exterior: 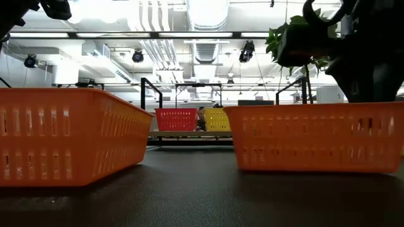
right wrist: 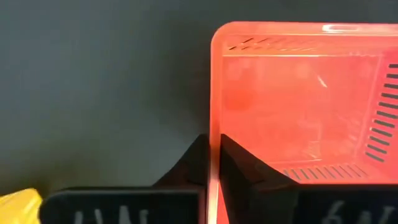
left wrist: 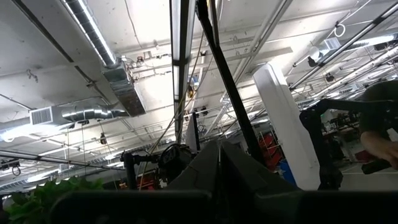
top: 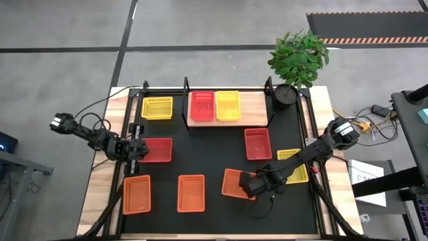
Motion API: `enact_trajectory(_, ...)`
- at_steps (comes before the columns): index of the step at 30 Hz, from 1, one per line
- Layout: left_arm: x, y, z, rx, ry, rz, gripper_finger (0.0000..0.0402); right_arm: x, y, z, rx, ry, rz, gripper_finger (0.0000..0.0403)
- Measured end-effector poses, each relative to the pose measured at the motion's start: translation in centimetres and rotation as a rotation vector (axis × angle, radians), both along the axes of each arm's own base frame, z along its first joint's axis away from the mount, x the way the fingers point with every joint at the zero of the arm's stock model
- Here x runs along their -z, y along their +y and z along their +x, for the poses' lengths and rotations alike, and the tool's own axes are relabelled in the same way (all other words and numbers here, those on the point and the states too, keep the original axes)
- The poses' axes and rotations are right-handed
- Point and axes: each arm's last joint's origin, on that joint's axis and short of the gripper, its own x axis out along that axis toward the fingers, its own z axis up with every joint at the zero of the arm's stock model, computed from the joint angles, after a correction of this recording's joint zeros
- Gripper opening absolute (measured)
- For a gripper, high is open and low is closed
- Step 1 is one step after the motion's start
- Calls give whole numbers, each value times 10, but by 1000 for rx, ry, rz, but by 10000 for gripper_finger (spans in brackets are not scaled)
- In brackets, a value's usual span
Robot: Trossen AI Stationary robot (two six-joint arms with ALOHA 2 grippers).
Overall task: Stack baskets on shelf by color
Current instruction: Put the right orange bin on the shelf
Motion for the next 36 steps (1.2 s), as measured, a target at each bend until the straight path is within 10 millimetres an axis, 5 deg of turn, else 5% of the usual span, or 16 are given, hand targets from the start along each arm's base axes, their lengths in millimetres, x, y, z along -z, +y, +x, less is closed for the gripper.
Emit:
enact_trajectory(6,0,0,0,0,1,0,2,-29,7,21,110,-186,-23,10)
enact_trajectory(13,0,0,0,0,2,1,2,-85,-14,53,717,-455,-15,9)
enact_trajectory(17,0,0,0,0,2,1,2,-117,-48,65,1054,-565,-32,9)
enact_trajectory(23,0,0,0,0,2,1,2,-133,-130,56,1552,-300,-16,9)
enact_trajectory(36,0,0,0,0,2,1,2,-126,-187,44,1435,-186,-179,9)
